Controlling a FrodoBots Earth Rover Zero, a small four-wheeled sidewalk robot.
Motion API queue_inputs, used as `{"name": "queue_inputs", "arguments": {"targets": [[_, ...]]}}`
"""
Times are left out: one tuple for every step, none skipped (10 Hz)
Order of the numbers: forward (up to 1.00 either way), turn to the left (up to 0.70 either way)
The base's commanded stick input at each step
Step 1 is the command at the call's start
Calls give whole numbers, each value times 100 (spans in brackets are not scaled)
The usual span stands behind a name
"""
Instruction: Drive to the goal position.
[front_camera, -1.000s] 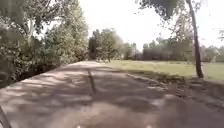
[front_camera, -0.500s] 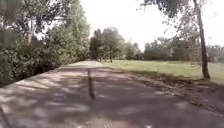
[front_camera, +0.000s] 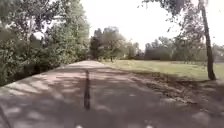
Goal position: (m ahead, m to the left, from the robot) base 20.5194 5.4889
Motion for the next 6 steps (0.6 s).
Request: {"name": "queue_inputs", "arguments": {"targets": [[70,0],[70,0],[70,0],[70,0],[70,0],[70,0]]}}
